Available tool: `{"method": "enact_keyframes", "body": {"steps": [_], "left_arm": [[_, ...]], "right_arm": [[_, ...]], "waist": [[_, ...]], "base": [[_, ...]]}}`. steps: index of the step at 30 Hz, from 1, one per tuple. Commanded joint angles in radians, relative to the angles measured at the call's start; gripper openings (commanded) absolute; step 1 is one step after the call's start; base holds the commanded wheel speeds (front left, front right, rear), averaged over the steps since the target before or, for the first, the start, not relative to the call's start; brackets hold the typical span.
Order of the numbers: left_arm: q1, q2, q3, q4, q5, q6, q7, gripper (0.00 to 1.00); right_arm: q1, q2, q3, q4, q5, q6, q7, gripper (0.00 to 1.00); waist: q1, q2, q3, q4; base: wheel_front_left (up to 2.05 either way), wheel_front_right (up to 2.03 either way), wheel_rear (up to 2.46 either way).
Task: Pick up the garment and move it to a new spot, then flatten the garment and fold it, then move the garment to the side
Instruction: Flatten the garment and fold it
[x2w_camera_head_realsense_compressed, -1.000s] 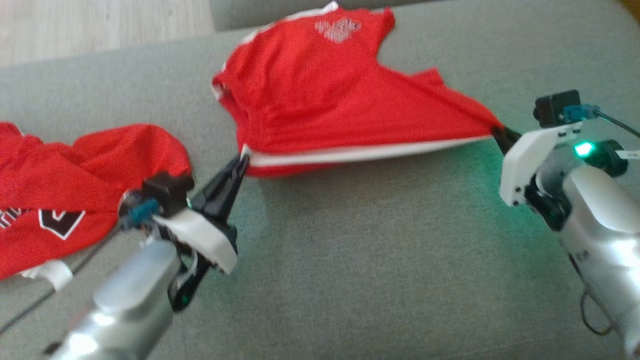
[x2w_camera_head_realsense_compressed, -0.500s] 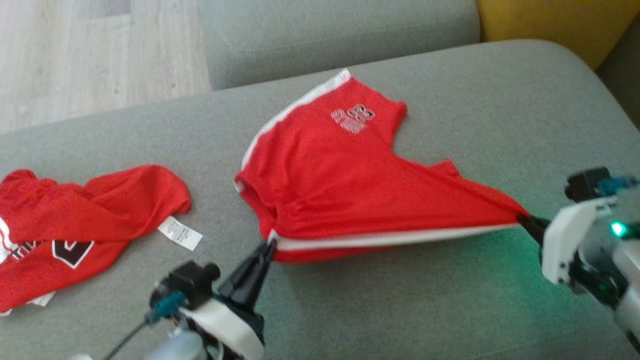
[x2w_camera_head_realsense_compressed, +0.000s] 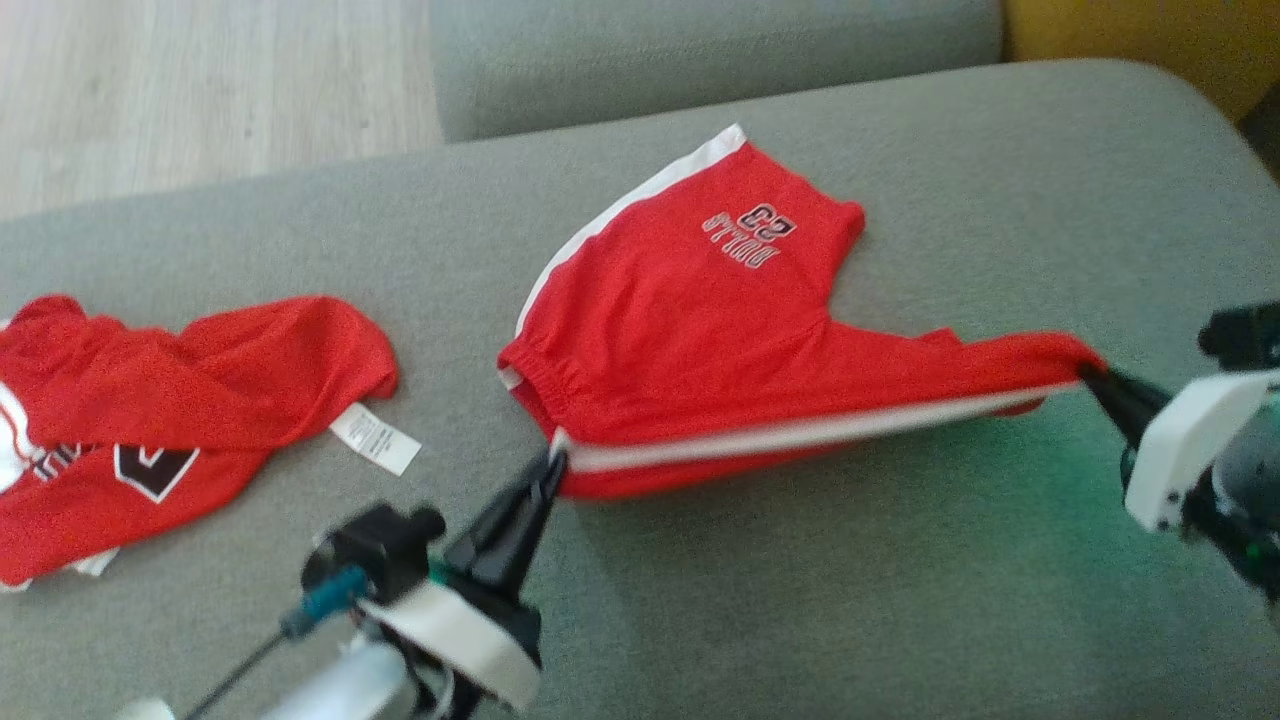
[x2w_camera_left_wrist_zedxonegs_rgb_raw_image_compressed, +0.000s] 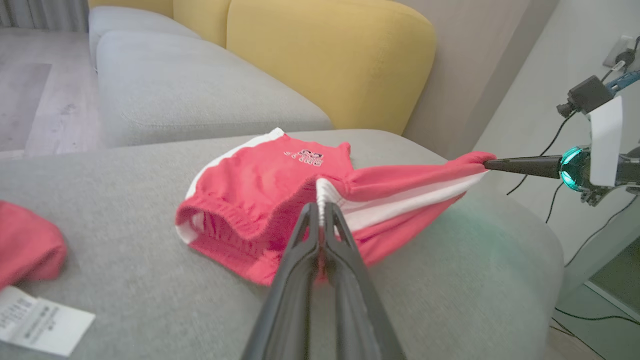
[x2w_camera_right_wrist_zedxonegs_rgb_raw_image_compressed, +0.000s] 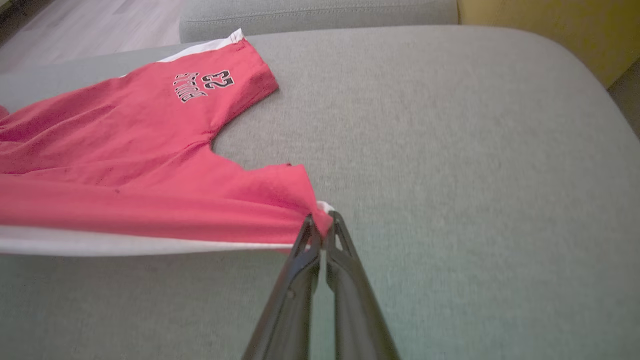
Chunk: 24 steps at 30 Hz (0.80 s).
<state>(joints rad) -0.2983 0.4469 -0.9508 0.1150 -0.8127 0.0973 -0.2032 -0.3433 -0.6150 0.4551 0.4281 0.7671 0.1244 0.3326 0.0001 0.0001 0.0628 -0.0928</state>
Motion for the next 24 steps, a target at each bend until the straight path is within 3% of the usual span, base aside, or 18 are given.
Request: {"method": "enact_keyframes", "body": {"steps": [1, 11, 16, 24], "left_arm": [[-0.088, 0.039, 0.065, -0.028, 0.009, 0.010, -0.002, 0.00], [-0.259, 0.013, 0.107, 0.013, 0.019, -0.020, 0.017, 0.00], [-0.350, -0.031, 0.098, 0.091, 0.033, -0.066, 0.015, 0.00], [-0.442, -0.093, 0.084, 0.190, 0.043, -0.111, 0.013, 0.00]], "right_arm": [[-0.061, -0.021, -0.034, -0.030, -0.034, 0.006, -0.018, 0.00], [-0.327, 0.060, -0.097, -0.012, -0.195, 0.006, 0.041, 0.00], [-0.494, 0.084, -0.040, 0.083, -0.265, 0.006, 0.071, 0.00], [-0.633, 0.090, 0.017, 0.207, -0.301, 0.006, 0.057, 0.00]], "waist": [[-0.0001, -0.0001, 0.038, 0.025], [-0.0001, -0.0001, 0.203, 0.127], [-0.0001, -0.0001, 0.274, 0.194], [-0.0001, -0.0001, 0.345, 0.256]], "base": [[0.00, 0.00, 0.00], [0.00, 0.00, 0.00], [0.00, 0.00, 0.00], [0.00, 0.00, 0.00]]}}
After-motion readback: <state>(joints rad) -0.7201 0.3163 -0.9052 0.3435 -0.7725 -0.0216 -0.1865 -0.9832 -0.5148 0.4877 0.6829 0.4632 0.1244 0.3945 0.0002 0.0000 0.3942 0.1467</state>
